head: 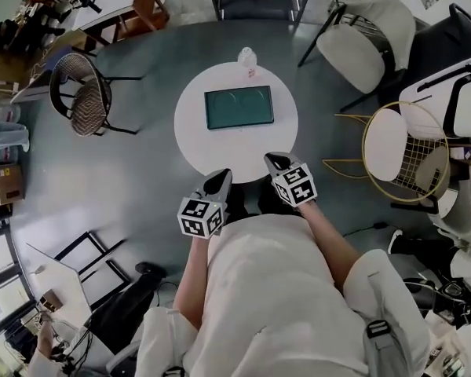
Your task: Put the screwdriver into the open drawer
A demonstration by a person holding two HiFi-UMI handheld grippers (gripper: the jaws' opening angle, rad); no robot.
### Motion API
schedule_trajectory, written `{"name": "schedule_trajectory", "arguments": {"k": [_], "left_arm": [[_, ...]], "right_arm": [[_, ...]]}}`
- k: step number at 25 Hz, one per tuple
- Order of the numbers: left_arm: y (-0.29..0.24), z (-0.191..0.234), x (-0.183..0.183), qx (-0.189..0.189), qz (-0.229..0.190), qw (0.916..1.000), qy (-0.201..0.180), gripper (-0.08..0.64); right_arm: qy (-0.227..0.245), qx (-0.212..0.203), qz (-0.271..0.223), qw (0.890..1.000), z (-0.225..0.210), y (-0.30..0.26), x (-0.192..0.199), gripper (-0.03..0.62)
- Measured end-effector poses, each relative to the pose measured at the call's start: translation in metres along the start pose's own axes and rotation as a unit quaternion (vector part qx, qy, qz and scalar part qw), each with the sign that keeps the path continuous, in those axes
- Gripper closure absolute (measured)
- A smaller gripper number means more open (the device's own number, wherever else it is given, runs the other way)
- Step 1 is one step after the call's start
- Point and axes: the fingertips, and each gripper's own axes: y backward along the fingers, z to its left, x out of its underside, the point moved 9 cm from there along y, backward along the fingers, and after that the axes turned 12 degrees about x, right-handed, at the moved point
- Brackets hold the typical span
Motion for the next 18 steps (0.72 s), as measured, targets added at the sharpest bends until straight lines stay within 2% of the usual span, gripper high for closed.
{"name": "schedule_trajectory", "arguments": {"k": [4, 10, 14, 18], "left_arm": [[-0.001, -0.018, -0.004, -0.010, -0.035, 0.9993, 0.010, 0.548], [0.001, -0.048, -0.010, -0.024, -0.083, 0.9962, 0.017, 0.548], [0.012, -0.064, -0.023, -0.029, -0.113, 0.9931, 0.007, 0.548], [0.026, -0.076, -0.042, -0.038, -0.140, 0.9892, -0.020, 0.548]], "right_arm": [[-0.004, -0.036, -0.042, 0.998, -0.008, 0.035, -0.008, 0.584], [0.003, -0.067, -0.097, 0.993, -0.023, 0.084, -0.025, 0.584], [0.011, -0.088, -0.145, 0.985, -0.030, 0.118, -0.047, 0.584], [-0.004, -0.100, -0.201, 0.974, -0.041, 0.151, -0.069, 0.584]]}}
